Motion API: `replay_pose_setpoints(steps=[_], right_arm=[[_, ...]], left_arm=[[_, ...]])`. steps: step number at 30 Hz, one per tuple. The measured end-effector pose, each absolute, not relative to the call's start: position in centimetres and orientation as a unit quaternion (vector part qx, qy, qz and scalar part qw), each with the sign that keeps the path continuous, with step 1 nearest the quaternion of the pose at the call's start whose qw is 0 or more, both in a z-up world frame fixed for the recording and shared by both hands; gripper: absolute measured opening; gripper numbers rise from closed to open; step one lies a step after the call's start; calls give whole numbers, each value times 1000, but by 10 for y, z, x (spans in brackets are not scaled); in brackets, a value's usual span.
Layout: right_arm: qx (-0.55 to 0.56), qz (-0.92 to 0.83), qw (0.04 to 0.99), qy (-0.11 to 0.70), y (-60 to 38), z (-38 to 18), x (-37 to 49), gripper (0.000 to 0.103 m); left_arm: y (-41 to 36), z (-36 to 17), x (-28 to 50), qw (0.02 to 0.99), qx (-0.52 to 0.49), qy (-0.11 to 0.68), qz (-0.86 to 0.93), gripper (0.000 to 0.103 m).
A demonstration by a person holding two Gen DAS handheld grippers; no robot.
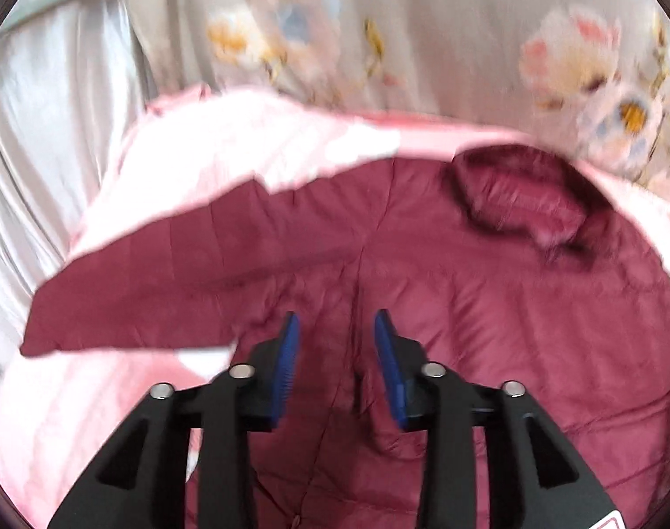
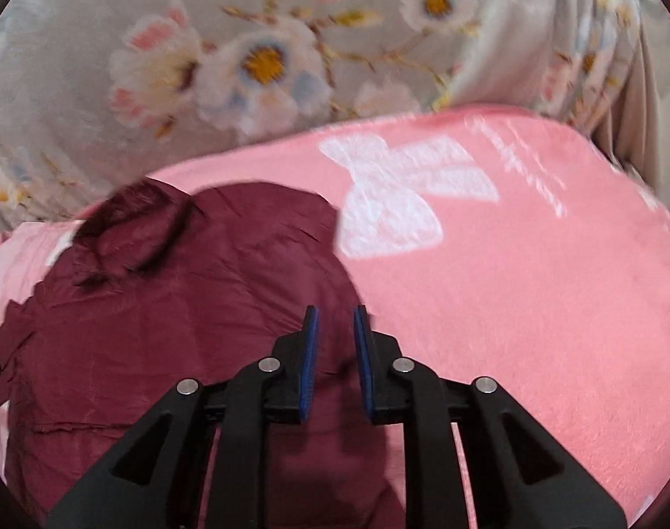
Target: Fold large clothes
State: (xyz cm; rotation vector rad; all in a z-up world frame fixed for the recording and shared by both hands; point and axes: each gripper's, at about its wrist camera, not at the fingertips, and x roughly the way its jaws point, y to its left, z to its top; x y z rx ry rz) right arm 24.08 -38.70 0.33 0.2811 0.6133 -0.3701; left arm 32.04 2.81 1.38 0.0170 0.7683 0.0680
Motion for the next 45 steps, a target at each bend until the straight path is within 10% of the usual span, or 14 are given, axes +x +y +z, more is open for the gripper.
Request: replay_pose_setpoints(steps=[42, 45], right_arm=[[22, -105, 912, 396, -272, -75, 301, 21], [18, -121, 911, 393, -271, -67, 294, 40]], left_arm=[[-50, -73, 329, 907, 38, 420, -5, 65], [-21, -63, 321, 901, 1, 434, -22, 67]])
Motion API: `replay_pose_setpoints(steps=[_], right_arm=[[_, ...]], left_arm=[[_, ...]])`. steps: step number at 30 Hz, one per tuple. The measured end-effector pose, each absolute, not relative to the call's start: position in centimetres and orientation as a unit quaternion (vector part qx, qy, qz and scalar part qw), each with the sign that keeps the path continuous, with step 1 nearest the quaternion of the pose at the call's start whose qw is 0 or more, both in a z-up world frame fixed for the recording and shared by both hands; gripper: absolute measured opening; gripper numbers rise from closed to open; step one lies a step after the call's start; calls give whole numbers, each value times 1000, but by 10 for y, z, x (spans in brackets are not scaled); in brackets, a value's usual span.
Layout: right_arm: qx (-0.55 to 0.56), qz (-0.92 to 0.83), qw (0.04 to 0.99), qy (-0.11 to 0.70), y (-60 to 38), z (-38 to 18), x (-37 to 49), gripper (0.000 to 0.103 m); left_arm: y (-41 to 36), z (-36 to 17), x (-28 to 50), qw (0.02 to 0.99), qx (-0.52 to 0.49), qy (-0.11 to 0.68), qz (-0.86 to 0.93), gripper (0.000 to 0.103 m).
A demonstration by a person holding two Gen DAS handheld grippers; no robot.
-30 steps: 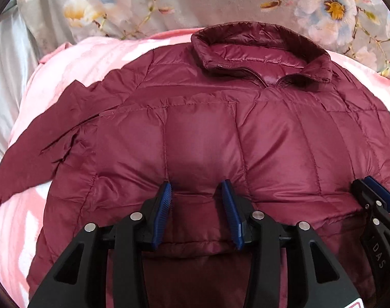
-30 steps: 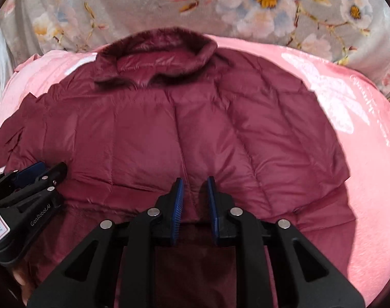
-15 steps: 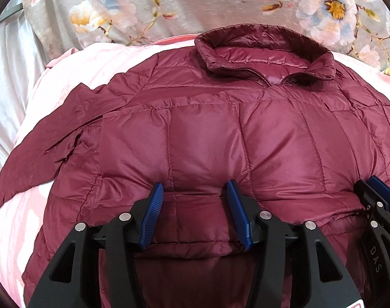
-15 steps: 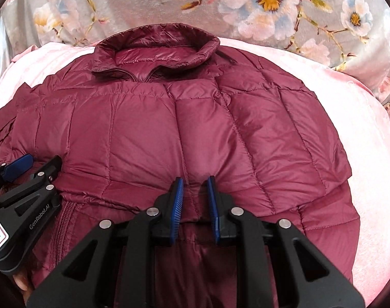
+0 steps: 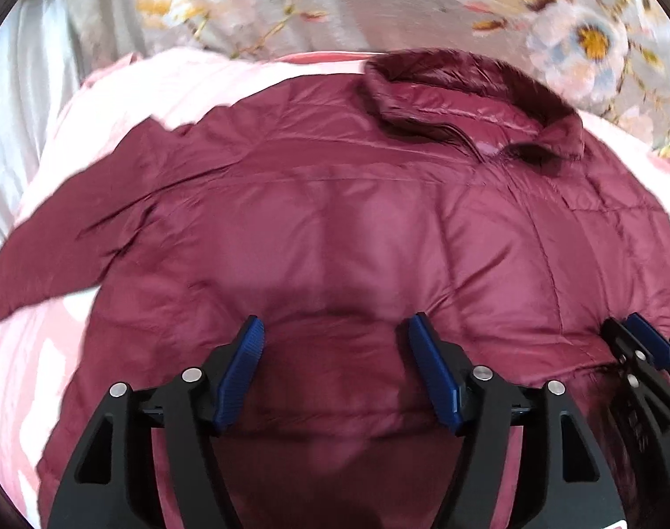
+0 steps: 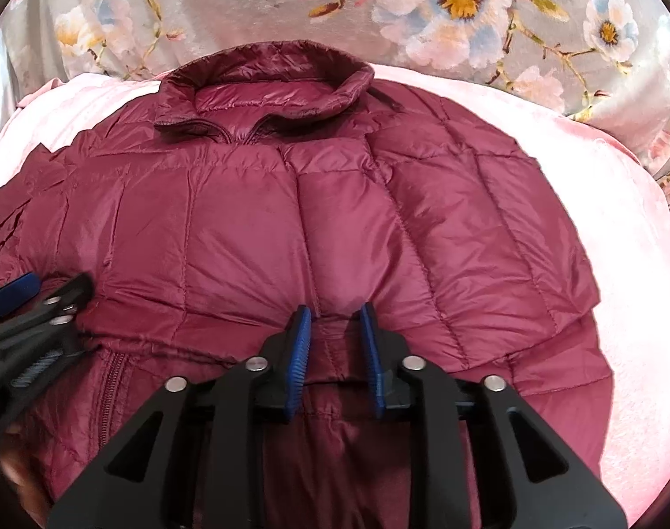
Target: Fold large clothes
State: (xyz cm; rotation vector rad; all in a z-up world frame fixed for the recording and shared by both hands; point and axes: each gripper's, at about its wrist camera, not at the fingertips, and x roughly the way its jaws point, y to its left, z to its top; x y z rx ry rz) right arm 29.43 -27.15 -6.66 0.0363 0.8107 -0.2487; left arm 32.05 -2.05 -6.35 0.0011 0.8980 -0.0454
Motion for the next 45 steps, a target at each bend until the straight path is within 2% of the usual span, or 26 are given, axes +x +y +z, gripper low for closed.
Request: replay_pose_setpoints(steps=[4, 10, 19, 23, 25, 26, 27, 29, 30, 36, 42, 45], right_arm=[[23, -110, 923, 368, -255, -39, 271, 42], [26, -41, 929, 368, -194, -17, 274, 42], [15, -31, 912, 408, -149, -53, 304, 42], [17, -31, 910, 413, -150, -59, 308, 42], [16, -31, 910, 413, -150, -59, 308, 42], [15, -32, 911, 411, -150, -58, 307, 42], [14, -33, 912, 409, -150, -57, 305, 42], [18, -37, 915, 401, -153, -52, 299, 42], [22, -37, 916, 399, -156, -49, 294, 42], [42, -51, 919, 389, -186, -36, 257, 45], [71, -91, 919, 377, -238, -30, 214, 49], [81, -110, 918, 372, -261, -28, 197, 51]], left_arm=[[55, -43, 300, 902, -57, 428, -17, 73], [199, -44, 292, 900, -100, 415, 91, 74], [392, -76, 279, 841, -214, 428, 252, 74], [426, -86, 276, 824, -280, 418, 259, 74], [424, -81, 282, 828, -279, 414, 257, 72], [420, -78, 288, 831, -275, 415, 249, 66], [413, -74, 295, 835, -272, 415, 239, 40], [397, -64, 307, 842, -261, 420, 216, 9], [392, -57, 312, 846, -256, 419, 208, 1], [296, 29, 332, 912, -169, 352, 122, 0], [124, 117, 333, 953, -74, 293, -32, 0], [43, 129, 322, 950, -49, 290, -100, 0]])
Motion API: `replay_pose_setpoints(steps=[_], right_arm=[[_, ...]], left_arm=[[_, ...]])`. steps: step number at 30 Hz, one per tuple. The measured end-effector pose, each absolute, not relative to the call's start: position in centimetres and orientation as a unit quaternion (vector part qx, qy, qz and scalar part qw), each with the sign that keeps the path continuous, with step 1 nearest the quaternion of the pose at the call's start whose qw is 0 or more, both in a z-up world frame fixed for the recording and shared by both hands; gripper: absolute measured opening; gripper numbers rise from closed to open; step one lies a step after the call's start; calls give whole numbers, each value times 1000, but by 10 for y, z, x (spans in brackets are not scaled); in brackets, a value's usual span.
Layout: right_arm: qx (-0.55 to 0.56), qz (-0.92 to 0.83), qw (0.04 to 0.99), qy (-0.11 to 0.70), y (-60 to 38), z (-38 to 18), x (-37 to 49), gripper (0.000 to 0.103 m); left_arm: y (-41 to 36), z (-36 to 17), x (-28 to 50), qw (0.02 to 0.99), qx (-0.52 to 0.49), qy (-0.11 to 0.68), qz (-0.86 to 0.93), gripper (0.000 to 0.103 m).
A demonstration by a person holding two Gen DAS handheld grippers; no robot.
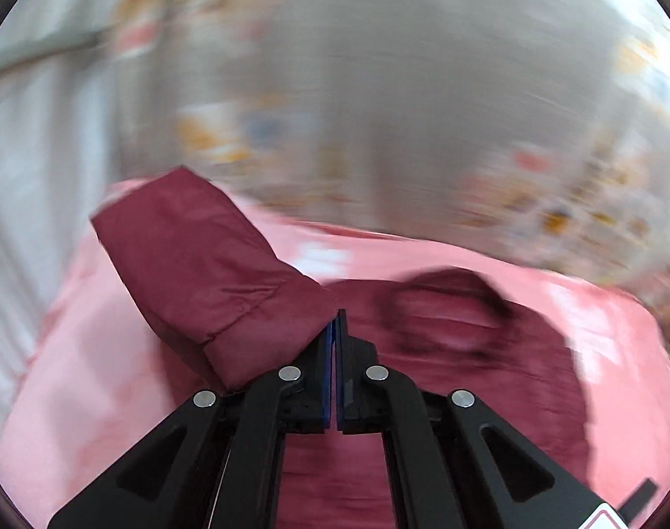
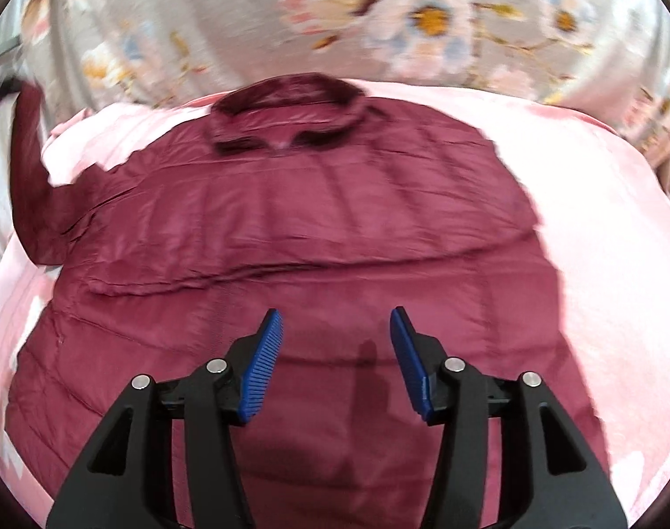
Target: Fold large clothes
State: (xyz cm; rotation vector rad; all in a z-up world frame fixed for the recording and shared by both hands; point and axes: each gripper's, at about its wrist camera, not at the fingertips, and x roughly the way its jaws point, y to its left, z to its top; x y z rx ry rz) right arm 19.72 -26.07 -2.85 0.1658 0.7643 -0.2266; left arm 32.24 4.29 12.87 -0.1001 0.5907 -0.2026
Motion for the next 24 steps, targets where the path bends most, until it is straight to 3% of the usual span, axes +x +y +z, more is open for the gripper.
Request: replay_pose_setpoints(steps=[4, 5, 8, 11, 16, 24], right_arm=[[89, -136, 916, 367, -293, -28, 173, 55], [89, -144, 915, 366, -301, -29, 167, 56], [91, -160, 913, 365, -322, -32, 153, 59], [105, -180, 908, 363, -347, -38, 137, 61], [131, -211, 899, 361, -382, -47, 109, 61], [126, -207, 909, 340, -392, -31, 110, 63]], left_arm=[[-68, 111, 310, 931, -34, 319, -173, 2], [-87, 101, 308, 925, -33, 330, -185, 8], [-140, 64, 295, 903, -14, 374, -210, 46], [-157, 31, 286, 897, -3, 388, -213, 47], [-135, 22, 278, 904, 8, 381, -193, 49], [-30, 36, 309, 925, -53, 365, -95, 55]])
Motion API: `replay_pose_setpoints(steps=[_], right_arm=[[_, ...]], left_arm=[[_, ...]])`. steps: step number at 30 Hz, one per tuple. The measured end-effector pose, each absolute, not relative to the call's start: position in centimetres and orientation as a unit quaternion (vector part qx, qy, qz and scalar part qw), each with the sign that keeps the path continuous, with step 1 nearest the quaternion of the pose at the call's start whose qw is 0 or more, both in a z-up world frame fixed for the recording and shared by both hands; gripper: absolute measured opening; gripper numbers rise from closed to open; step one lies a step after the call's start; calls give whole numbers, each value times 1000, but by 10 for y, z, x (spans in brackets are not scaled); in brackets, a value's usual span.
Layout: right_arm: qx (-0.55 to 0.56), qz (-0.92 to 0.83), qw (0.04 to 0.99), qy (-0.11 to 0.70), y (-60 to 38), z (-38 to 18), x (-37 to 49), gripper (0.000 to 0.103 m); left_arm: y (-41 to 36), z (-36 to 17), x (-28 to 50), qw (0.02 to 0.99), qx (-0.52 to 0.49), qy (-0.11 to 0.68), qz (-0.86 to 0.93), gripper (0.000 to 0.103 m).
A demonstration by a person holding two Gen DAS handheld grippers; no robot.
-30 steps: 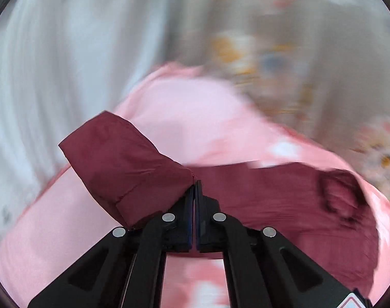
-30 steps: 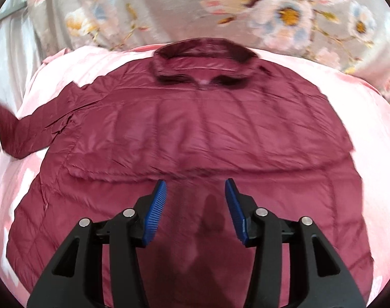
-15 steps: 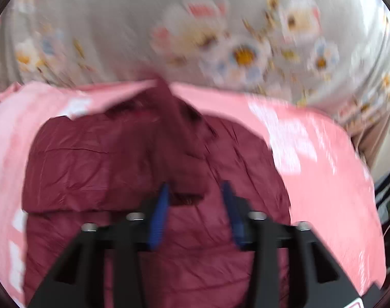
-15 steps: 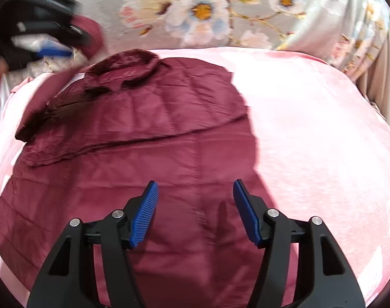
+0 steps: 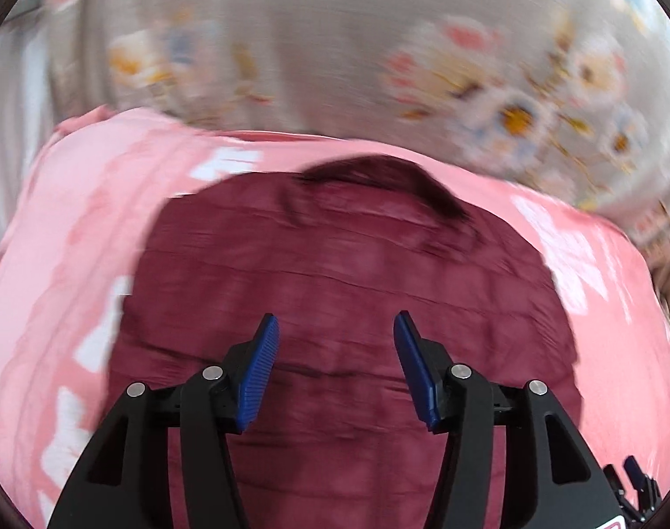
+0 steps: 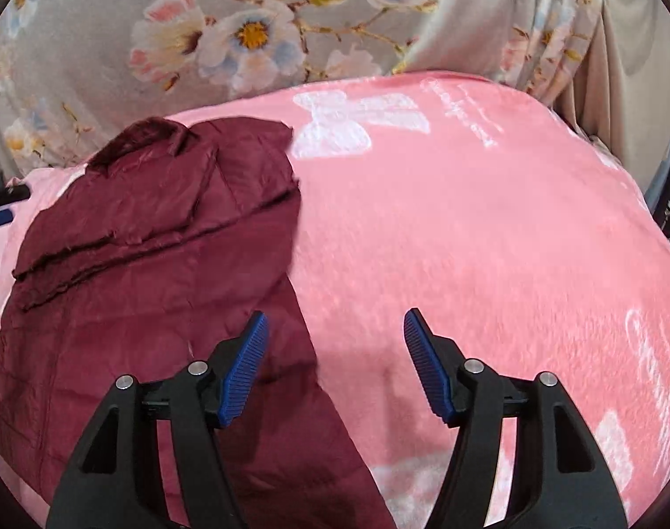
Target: Fold large clothes
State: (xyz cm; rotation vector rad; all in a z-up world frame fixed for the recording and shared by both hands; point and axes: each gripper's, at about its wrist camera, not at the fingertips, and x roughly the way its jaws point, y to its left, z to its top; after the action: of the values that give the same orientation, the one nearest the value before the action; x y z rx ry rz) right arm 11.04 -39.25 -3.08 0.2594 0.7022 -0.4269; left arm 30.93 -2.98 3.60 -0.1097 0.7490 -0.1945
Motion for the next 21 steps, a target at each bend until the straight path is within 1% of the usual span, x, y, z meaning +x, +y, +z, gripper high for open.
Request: replay_pose_setpoints(steps=[2, 5, 12, 16, 20, 21], right_arm=[[117, -191, 915, 336, -385, -21, 125, 64], [103, -164, 924, 328, -369, -9, 156, 69], [108, -125, 924, 344, -340, -7, 245, 71], [151, -137, 909, 364, -353, -23, 278, 71], [157, -151, 895, 389, -357, -44, 298, 71], [149, -143, 892, 402, -353, -51, 304, 64]], left_arm=[[-6, 35, 318, 924, -66, 369, -73, 56], [32, 27, 334, 918, -99, 382, -44, 56], [89, -9, 368, 890, -161, 426, -8, 56], [103, -34, 383, 874, -179, 451, -1, 56], [102, -54, 395, 869, -163, 467, 11, 56], [102, -60, 398, 867, -159, 473, 14, 54]])
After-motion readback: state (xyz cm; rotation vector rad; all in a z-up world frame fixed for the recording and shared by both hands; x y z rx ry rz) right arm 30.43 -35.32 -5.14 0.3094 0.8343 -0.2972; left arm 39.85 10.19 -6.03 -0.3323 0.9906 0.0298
